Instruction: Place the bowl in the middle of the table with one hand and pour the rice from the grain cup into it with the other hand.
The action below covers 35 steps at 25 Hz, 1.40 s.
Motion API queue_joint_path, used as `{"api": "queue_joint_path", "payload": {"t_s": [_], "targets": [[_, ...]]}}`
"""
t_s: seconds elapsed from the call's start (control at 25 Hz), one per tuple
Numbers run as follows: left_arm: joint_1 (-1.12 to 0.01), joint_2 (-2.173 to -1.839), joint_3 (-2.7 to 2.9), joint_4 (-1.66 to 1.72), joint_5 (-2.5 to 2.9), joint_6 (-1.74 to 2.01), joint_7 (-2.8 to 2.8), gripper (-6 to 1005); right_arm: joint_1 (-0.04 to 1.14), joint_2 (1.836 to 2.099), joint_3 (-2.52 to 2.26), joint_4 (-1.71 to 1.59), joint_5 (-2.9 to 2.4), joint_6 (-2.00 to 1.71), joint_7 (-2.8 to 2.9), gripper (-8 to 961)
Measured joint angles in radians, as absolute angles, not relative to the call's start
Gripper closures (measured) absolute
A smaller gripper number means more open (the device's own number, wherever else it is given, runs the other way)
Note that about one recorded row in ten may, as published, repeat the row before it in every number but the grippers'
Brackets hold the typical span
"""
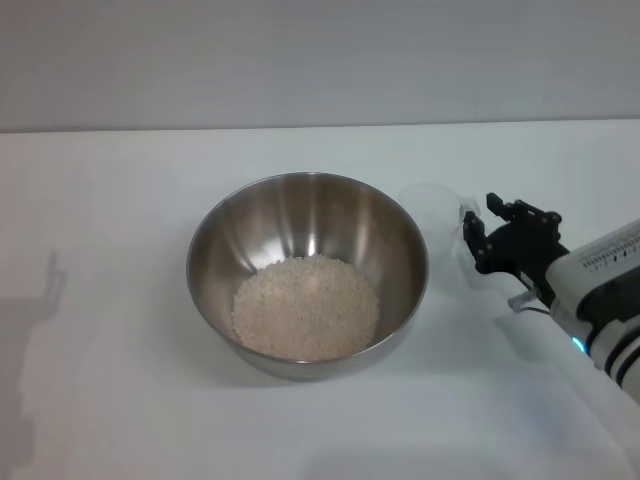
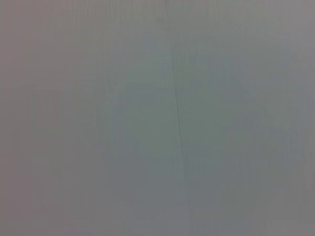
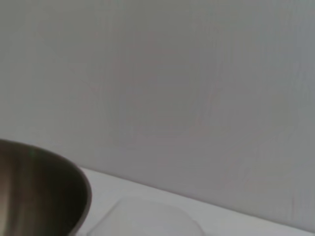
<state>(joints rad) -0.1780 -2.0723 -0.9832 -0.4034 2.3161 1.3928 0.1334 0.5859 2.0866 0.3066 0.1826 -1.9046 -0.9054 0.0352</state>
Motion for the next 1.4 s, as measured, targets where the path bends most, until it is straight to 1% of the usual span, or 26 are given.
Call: {"api": "queue_joint_path", "payload": {"t_s": [0.24,0.28,0.32,0.36,0.44,0.52,0.56,0.68,0.72,0.76,0.88,0.92,1.0,1.2,1.4], "targets": [[-0.178,-2.072,-0.984,-0.403,2.316,1.393,0.133,198,0.501,2.087,0.307,0.219,-1.905,-1.014,0.035,696],[-0.178,-2.072,-0.984,-0.403,2.316,1.393,0.133,198,0.482,2.086,0.308,0.228,-1.905,-1.038,0.032,653],[-0.178,-2.072,-0.985,-0.403,2.316,1.393,0.133,198,0.437,2.084,0.312,0.243,-1.905,-1.095,0.020,610],[-0.178,-2.072,-0.985,-0.403,2.316,1.393,0.133,199,0.437,2.084,0.312,0.243,-1.905,-1.095,0.020,567],[-0.178,-2.072,-0.986,-0.403,2.316,1.393,0.133,199,0.391,2.084,0.315,0.251,-1.903,-1.160,0.009,481],[-0.178,-2.072,-0.986,-0.403,2.316,1.393,0.133,198,0.318,2.083,0.319,0.254,-1.900,-1.279,0.005,470],[-0.178,-2.072,-0.986,-0.403,2.316,1.393,0.133,198,0.318,2.083,0.319,0.254,-1.900,-1.279,0.005,461],[-0.178,-2.073,-0.988,-0.402,2.316,1.392,0.133,198,0.249,2.083,0.359,0.247,-1.898,-1.389,0.005,433],[-0.178,-2.073,-0.990,-0.400,2.316,1.387,0.133,198,0.204,2.083,0.418,0.242,-1.897,-1.465,0.004,424],[-0.178,-2.073,-0.990,-0.400,2.316,1.387,0.133,198,0.204,2.083,0.418,0.242,-1.897,-1.465,0.004,415],[-0.178,-2.073,-0.993,-0.396,2.316,1.374,0.133,198,0.153,2.082,0.479,0.228,-1.896,-1.576,0.015,387],[-0.179,-2.073,-0.994,-0.391,2.316,1.370,0.133,199,0.123,2.082,0.518,0.209,-1.896,-1.667,0.018,378],[-0.180,-2.073,-0.995,-0.388,2.316,1.369,0.133,199,0.112,2.083,0.539,0.204,-1.895,-1.689,0.018,359],[-0.179,-2.074,-0.996,-0.385,2.315,1.368,0.133,199,0.087,2.087,0.628,0.203,-1.894,-1.729,0.014,183],[-0.182,-2.074,-0.993,-0.373,2.315,1.374,0.133,199,0.095,2.088,0.647,0.205,-1.893,-1.726,0.012,151]]}}
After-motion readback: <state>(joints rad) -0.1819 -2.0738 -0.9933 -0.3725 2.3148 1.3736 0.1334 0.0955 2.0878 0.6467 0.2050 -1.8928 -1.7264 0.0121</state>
